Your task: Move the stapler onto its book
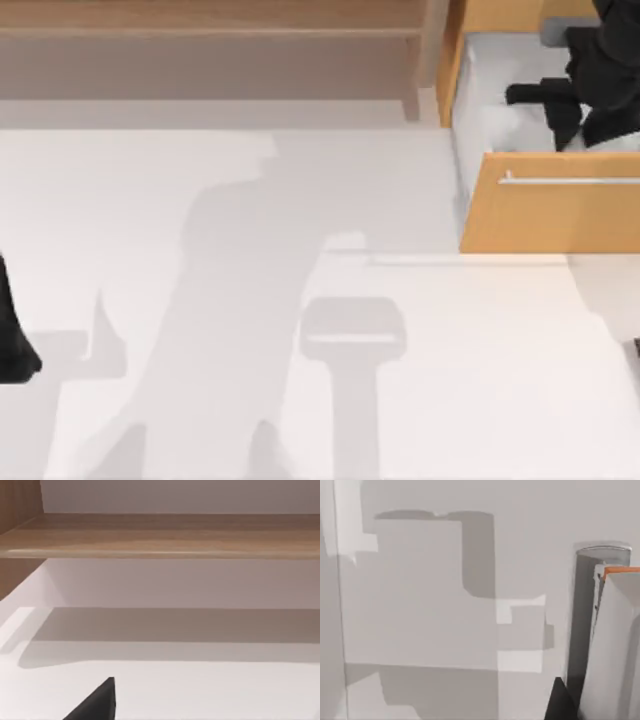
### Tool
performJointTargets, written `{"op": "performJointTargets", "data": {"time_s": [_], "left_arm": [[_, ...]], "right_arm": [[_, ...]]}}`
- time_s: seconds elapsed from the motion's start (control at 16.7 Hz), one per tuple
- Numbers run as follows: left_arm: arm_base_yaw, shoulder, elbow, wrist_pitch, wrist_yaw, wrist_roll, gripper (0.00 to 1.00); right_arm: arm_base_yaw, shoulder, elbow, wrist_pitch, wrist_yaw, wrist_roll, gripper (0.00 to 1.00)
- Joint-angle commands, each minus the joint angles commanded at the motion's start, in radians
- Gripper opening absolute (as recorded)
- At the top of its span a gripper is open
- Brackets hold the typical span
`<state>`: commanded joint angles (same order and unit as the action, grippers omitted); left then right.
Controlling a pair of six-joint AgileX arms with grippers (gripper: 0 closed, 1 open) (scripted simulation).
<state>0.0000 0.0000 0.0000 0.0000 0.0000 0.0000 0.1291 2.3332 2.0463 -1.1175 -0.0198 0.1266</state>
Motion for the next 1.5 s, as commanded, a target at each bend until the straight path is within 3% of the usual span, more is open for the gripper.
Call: {"op": "performJointTargets", "data": {"time_s": [0.36,0.72,1.08,1.5], "left_arm": [[0.000,0.000,0.000,0.000,0.000,0.000,1.00],[0.000,0.000,0.000,0.000,0.000,0.000,1.00],[0.000,0.000,0.000,0.000,0.000,0.000,1.00],[0.000,0.000,0.000,0.000,0.000,0.000,1.00]], "right_arm": [[-0.033,-0.341,-0.129,0.053,-0.087,0.086,0.00],[-0.116,-0.663,-0.392,0.095,-0.144,0.091,0.00],[-0.227,-0.853,-0.735,0.132,-0.127,-0.050,0.00],[-0.353,-0.909,-1.063,0.172,-0.053,-0.288,0.00]]}}
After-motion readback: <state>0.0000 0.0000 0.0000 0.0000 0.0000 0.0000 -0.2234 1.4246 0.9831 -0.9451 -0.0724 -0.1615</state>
